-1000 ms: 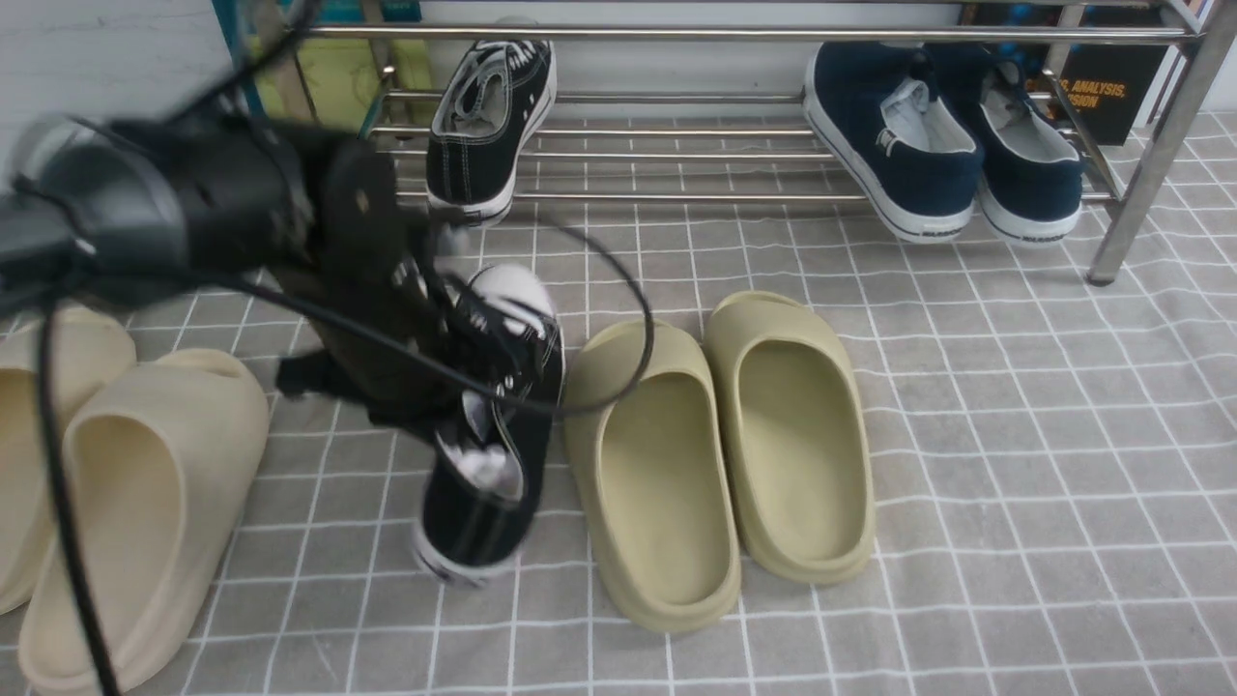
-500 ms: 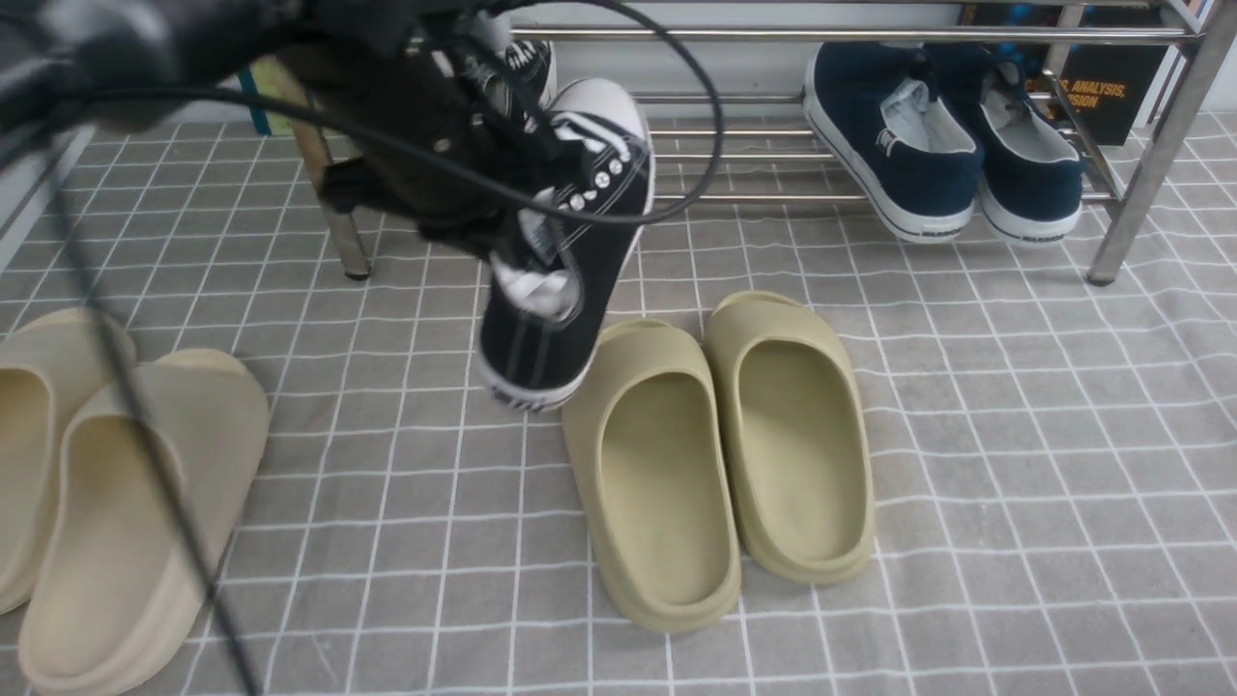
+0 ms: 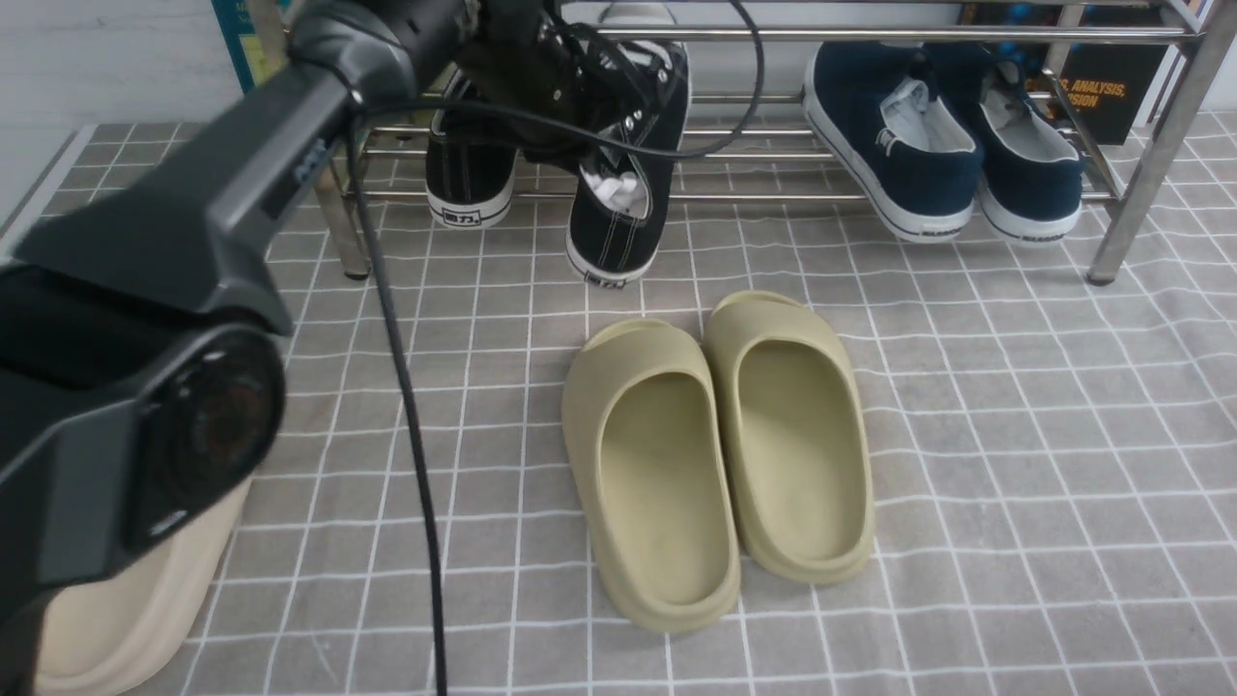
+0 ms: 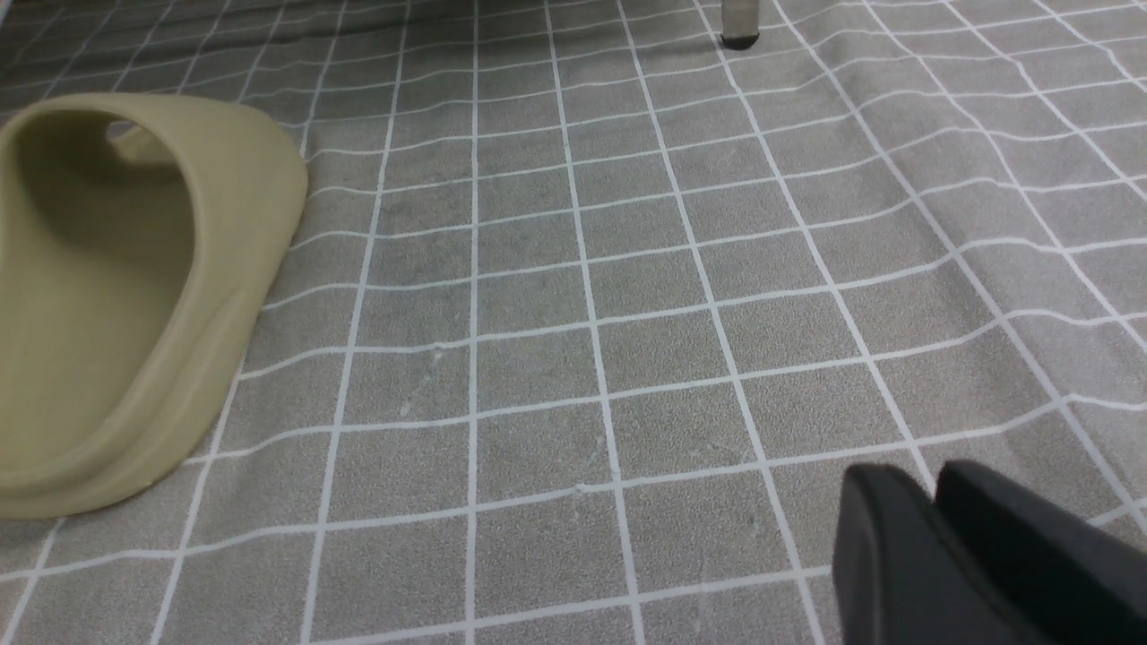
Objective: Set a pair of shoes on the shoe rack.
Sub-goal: Use the left arm to put a shoe into the shoe rack
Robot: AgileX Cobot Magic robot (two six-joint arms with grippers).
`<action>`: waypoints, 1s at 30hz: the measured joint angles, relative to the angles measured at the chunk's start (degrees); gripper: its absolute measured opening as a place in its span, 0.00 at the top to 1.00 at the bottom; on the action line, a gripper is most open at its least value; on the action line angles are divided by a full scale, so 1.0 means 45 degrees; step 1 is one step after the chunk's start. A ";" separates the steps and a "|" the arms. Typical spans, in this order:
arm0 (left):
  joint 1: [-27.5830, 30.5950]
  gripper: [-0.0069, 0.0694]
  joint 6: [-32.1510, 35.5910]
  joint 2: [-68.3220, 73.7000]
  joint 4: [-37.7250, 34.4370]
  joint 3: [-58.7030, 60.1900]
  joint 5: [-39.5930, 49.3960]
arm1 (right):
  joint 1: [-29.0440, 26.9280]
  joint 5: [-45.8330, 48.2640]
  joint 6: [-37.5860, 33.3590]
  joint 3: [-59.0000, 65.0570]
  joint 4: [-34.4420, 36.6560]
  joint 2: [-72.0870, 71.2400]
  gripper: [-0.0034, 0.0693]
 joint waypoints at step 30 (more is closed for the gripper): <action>-0.0101 0.61 0.0040 -0.0994 -0.0112 -0.0550 0.1768 | 0.0000 0.0000 0.0000 0.0000 0.0000 0.0000 0.76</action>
